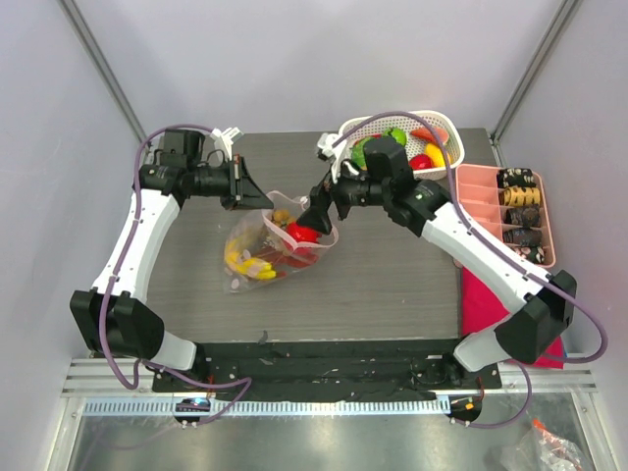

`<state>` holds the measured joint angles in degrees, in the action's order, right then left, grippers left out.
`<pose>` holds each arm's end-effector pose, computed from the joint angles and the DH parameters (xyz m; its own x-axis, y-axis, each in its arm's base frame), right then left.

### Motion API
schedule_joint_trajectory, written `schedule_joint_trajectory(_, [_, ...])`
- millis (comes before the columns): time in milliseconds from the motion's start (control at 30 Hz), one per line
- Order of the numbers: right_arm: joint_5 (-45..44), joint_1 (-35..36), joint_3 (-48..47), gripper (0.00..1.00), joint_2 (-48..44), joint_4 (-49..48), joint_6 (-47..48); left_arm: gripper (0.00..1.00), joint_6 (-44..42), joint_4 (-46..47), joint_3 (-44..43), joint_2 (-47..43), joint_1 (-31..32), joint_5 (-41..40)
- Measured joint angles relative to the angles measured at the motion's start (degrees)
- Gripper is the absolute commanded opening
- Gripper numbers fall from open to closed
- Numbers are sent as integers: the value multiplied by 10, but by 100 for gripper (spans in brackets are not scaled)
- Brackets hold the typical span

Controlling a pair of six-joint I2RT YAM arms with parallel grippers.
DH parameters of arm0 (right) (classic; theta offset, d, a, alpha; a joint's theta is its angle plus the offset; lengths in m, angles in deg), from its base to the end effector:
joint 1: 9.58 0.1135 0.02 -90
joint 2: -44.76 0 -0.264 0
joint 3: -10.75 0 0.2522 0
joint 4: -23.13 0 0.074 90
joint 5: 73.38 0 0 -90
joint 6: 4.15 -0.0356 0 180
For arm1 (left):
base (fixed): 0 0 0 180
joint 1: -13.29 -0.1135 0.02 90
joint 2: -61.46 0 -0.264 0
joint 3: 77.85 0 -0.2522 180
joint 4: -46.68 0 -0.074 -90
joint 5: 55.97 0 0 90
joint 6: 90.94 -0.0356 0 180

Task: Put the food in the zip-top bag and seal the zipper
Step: Place the fake fruit in the zipper food storage bag, then pick up the fake fruit from the bin.

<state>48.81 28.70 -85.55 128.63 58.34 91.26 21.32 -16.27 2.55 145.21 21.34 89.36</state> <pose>0.2505 0.2219 0.3900 -0.2168 -0.2727 -0.9373 -0.9345 0.3358 0.1184 0.2910 -0.0707 0.3758 -0.9114 -0.0887 -0.4018 0.3120 0.4876 -0.8154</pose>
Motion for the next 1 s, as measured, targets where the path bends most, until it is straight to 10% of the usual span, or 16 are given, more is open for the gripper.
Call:
schedule_joint_trajectory(533, [-43,-353,-262,95,264,80,14,0,0,6,1,0,0,0])
schedule_joint_trajectory(1000, [-167,-379,-486,99,551,21,-78,0,-5,11,15,0,-2,2])
